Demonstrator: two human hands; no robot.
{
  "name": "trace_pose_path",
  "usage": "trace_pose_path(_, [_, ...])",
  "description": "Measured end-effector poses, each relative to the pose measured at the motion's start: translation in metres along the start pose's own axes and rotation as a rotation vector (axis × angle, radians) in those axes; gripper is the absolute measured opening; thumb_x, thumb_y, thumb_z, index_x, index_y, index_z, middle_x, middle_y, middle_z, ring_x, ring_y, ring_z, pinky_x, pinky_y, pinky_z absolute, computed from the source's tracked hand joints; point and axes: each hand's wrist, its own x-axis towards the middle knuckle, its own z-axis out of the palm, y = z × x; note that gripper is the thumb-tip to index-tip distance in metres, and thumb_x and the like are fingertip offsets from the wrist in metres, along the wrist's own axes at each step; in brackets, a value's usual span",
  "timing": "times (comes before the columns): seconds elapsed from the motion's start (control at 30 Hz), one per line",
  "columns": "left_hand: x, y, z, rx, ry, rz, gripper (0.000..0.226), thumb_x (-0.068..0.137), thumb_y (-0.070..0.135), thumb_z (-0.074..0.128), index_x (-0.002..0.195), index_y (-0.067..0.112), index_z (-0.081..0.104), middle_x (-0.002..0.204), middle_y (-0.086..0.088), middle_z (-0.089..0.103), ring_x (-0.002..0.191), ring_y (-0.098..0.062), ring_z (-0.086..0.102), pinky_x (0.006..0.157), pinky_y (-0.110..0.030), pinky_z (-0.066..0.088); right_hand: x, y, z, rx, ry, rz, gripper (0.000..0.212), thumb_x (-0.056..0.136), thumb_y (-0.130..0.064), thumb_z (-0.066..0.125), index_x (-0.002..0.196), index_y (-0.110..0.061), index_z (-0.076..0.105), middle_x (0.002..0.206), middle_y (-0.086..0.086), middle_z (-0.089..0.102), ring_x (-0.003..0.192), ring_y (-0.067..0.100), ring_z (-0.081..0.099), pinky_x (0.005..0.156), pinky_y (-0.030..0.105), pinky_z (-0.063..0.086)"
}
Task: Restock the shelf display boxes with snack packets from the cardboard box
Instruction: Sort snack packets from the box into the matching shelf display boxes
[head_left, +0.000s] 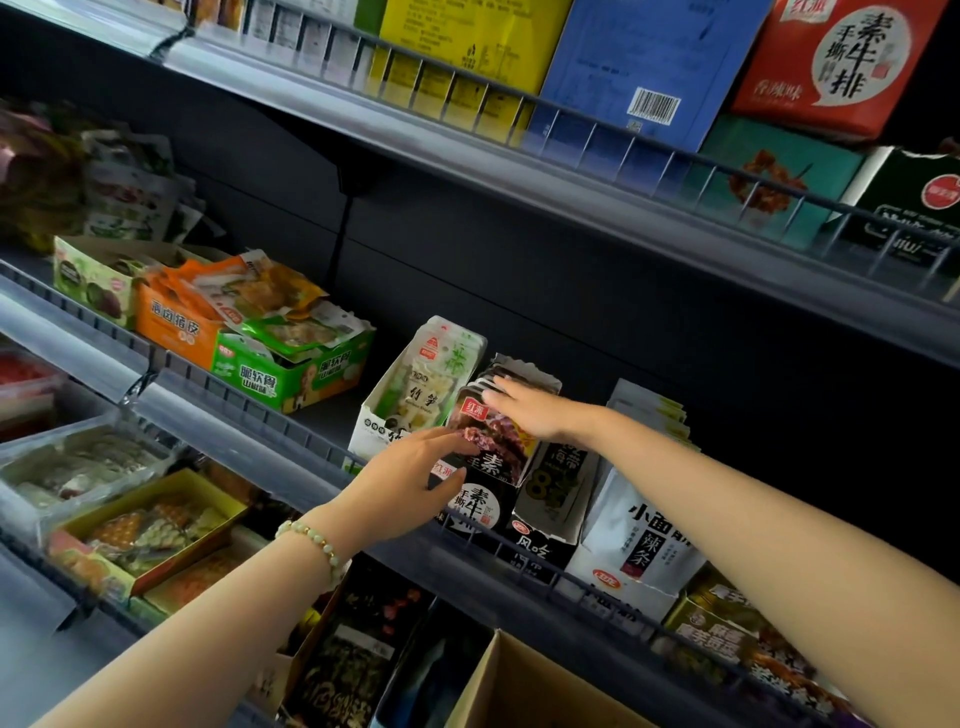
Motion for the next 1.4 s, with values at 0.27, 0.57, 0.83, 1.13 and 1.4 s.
trace_pose_path(0.27, [0.01,-0.008,-0.009,-0.064,0.122,-0.025,0.038,0.098,0.03,0.052,0.135,0.024,0.051,0.137,0.007,0.048,0.125,-0.01,0.046,0.102,-0.025,0.04,0.018,0.003,-0.009,0.073,0.19,-0.023,0.061,0.099,-0.054,0.028,0.151,-0.022,0.026,0.158,0.001,0.025,0.145,0.019,0.022,0.119,0.04,0.018])
trace_pose_path(0.57, [0.012,-0.047,-0.047,0.156,0.113,-0.131,0.037,0.099,0.042,0.042,0.121,0.021,0.064,0.12,0.007,0.065,0.108,-0.011,0.06,0.084,-0.024,0.047,0.059,-0.033,-0.022,0.024,0.23,-0.11,0.056,0.101,-0.036,0.043,0.15,-0.016,0.025,0.157,0.007,0.023,0.142,0.023,0.027,0.11,0.032,0.027])
trace_pose_path(0.83, [0.009,-0.07,-0.04,0.222,0.037,-0.132,0.045,0.098,0.051,0.036,0.108,0.023,0.069,0.094,0.006,0.069,0.086,-0.012,0.062,0.071,-0.031,0.05,0.092,-0.042,-0.008,-0.481,0.332,-0.282,0.07,0.088,-0.047,0.062,0.144,-0.015,0.036,0.152,0.0,0.023,0.138,0.023,0.019,0.113,0.039,0.024])
trace_pose_path(1.13, [0.009,-0.073,-0.037,0.227,0.046,-0.112,0.05,0.099,0.054,0.032,0.087,0.02,0.066,0.08,0.01,0.06,0.078,-0.012,0.059,0.071,-0.038,0.051,0.098,-0.053,-0.003,-0.463,0.366,-0.233,0.082,0.07,-0.05,0.079,0.127,-0.006,0.04,0.135,0.006,0.024,0.124,0.022,0.033,0.104,0.034,0.034])
trace_pose_path(1.4, [0.007,-0.07,-0.037,0.23,0.045,-0.115,0.059,0.096,0.06,0.027,0.094,0.019,0.069,0.09,0.007,0.066,0.084,-0.011,0.059,0.074,-0.034,0.051,0.082,-0.07,-0.005,-0.45,0.17,-0.221,0.089,0.066,-0.046,0.083,0.133,-0.012,0.035,0.135,0.008,0.046,0.122,0.024,0.046,0.094,0.035,0.042])
